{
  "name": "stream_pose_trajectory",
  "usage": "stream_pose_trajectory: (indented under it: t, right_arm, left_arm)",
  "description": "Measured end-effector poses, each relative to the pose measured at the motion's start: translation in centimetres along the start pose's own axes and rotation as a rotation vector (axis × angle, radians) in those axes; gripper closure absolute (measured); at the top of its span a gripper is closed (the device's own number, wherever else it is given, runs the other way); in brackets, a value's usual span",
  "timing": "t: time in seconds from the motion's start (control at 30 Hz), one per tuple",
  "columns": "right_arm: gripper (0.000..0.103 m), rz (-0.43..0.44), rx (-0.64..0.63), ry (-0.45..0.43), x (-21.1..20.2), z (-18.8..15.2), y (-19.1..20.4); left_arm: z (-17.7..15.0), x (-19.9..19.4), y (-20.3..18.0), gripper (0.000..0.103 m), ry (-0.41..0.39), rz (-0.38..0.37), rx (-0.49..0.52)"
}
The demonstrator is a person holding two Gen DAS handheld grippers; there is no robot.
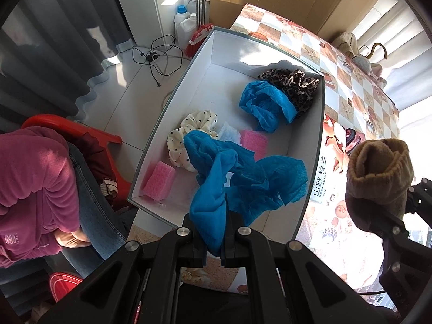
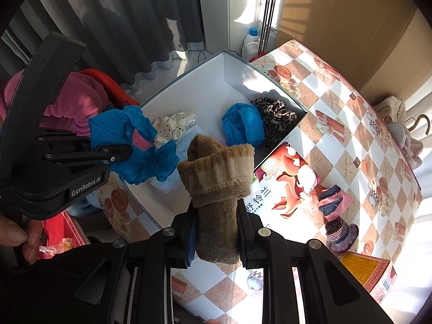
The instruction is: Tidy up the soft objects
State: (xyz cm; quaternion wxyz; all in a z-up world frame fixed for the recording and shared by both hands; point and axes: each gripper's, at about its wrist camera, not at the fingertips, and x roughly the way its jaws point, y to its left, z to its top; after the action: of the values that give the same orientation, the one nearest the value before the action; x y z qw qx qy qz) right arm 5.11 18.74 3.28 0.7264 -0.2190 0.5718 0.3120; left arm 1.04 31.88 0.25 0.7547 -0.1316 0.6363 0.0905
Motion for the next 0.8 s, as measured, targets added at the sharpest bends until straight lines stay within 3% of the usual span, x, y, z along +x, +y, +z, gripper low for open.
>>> stream_pose_trajectory:
  t: [0.8]
  right_arm:
    - [0.078,-0.012,0.047,0.008,0.9,2.1,0.0]
  left_arm:
    - [1.5,1.3,0.1,0.096,0.025,-0.004,0.057]
